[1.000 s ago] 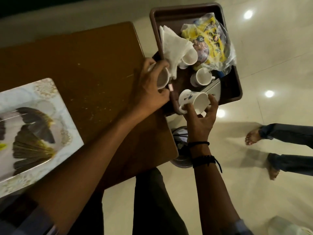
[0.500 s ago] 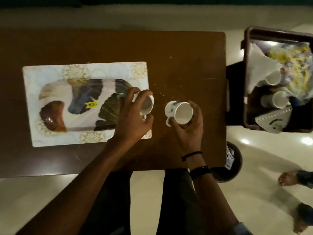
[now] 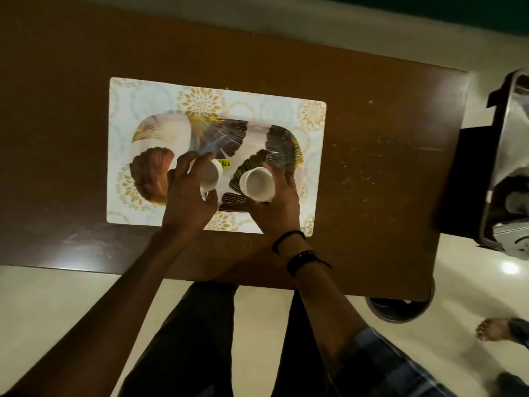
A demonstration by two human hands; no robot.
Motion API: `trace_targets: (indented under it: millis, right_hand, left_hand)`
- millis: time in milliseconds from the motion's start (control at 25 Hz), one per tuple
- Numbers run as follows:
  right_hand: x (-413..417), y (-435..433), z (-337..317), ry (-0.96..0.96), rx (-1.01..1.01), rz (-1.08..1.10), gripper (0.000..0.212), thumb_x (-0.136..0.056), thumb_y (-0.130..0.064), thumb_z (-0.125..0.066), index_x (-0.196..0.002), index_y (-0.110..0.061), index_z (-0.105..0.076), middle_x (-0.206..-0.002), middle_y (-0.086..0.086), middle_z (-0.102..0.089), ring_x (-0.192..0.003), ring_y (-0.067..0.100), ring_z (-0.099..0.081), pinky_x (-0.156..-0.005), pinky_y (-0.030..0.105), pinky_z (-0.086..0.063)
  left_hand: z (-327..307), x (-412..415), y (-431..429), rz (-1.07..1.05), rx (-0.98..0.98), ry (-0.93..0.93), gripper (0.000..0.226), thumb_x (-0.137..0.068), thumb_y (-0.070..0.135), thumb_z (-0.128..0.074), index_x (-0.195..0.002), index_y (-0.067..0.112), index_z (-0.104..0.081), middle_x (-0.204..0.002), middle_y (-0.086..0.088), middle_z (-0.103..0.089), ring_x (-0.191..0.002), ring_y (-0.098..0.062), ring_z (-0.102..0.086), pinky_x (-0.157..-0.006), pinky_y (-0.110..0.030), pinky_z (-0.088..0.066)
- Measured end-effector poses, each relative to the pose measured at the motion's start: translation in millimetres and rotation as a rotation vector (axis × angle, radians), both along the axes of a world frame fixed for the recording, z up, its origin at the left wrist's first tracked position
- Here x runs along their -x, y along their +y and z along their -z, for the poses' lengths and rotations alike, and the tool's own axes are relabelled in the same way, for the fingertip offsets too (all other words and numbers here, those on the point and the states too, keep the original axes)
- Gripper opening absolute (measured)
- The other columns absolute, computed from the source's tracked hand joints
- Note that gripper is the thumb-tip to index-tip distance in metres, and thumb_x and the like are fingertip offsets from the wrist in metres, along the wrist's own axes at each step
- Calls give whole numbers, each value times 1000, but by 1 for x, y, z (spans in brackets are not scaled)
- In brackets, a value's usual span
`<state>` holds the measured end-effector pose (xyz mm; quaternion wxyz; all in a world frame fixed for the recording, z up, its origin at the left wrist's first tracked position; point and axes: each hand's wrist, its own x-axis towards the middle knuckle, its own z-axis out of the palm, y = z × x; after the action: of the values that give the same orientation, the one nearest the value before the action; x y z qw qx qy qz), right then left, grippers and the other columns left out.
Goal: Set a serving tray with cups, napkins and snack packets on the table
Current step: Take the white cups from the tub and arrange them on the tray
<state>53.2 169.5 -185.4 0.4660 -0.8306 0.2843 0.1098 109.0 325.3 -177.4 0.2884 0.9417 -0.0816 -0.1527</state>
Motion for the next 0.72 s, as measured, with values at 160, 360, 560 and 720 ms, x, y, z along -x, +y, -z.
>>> trace_targets:
  millis: [160, 360, 560, 720]
  right_hand:
    - [-7, 26, 11, 22, 46, -54, 68, -73, -14, -77, -135, -16, -49, -132, 10, -53, -119, 20, -46, -91, 27, -40]
    - [-4, 40, 17, 12, 75, -58, 66, -72, -12, -77, -133, -14, -51, -126, 14, -56, -110, 13, -42, -79, 11, -30]
    - [-5, 47, 19, -21, 106, -97, 72, -72, -9, -77, -138, -16, -47, -126, 17, -52, -111, 27, -54, -87, 27, -43]
    - [-2, 43, 20, 12, 84, -195, 84, -75, -19, -78, -146, -17, -34, -132, 15, -51, -117, 24, -46, -91, 20, -34]
  left_hand:
    - [15, -7, 21, 13, 17, 47, 63, -70, -7, -67, -129, 8, -53, -133, -16, -49, -122, -34, -48, -101, -28, -35]
    - [21, -3, 30, 100, 36, 84, 71, -65, -7, -72, -131, 1, -49, -128, -22, -52, -114, -40, -53, -93, -50, -47]
    - [21, 2, 31, 122, 38, 109, 72, -68, 1, -77, -133, -1, -47, -130, -24, -51, -117, -40, -53, -94, -52, -48]
    - [17, 7, 27, 168, 32, 150, 81, -67, 11, -83, -136, -4, -43, -132, -26, -49, -121, -43, -50, -96, -52, -46]
